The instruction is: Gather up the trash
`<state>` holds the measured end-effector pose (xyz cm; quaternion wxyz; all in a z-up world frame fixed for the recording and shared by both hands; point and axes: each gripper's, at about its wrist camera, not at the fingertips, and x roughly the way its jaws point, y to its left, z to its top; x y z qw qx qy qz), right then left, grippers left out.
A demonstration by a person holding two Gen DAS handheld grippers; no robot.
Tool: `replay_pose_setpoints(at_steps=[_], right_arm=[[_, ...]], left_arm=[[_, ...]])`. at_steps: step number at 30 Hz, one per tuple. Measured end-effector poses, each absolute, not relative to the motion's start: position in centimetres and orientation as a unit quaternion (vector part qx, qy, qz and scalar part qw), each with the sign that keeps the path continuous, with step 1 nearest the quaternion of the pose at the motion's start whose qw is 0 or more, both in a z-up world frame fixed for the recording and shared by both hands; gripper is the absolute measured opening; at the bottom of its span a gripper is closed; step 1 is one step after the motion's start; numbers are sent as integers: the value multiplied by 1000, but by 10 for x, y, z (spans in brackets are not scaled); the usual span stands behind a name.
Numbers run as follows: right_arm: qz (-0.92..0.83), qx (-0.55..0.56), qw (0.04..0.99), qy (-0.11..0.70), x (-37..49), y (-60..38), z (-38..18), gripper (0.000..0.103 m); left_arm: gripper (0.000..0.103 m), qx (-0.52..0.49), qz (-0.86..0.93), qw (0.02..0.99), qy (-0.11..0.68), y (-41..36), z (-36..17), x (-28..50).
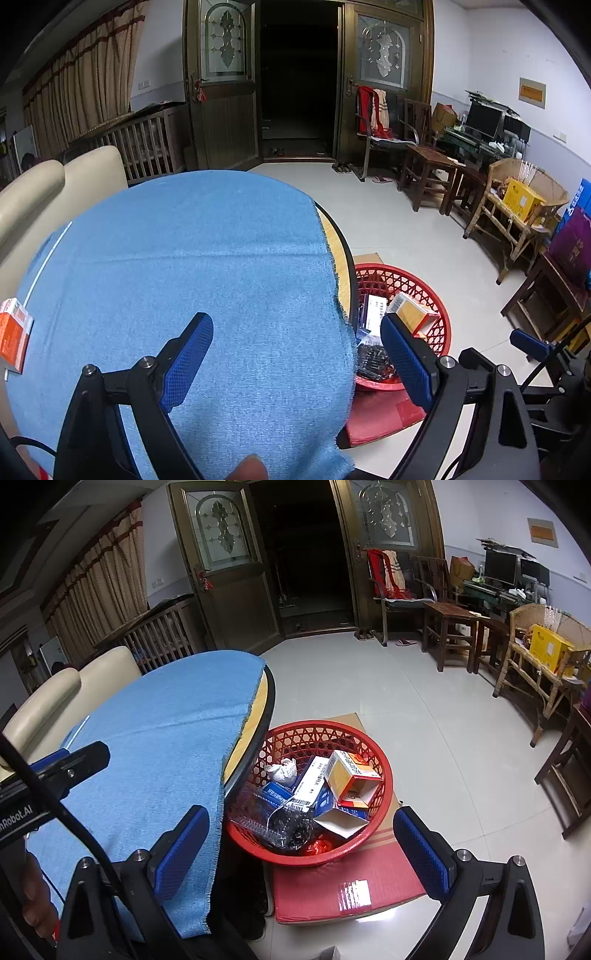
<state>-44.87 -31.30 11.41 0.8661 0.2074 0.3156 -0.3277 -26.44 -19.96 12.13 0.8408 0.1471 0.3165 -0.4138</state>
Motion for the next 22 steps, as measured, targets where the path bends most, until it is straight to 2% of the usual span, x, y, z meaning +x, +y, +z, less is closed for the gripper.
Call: replay_pose_setpoints(at_steps=[22], right_arm=[[-330, 207, 864, 319, -443, -315, 113, 101]], left_arm=[[92, 153, -426, 830, 327, -204, 115, -265]])
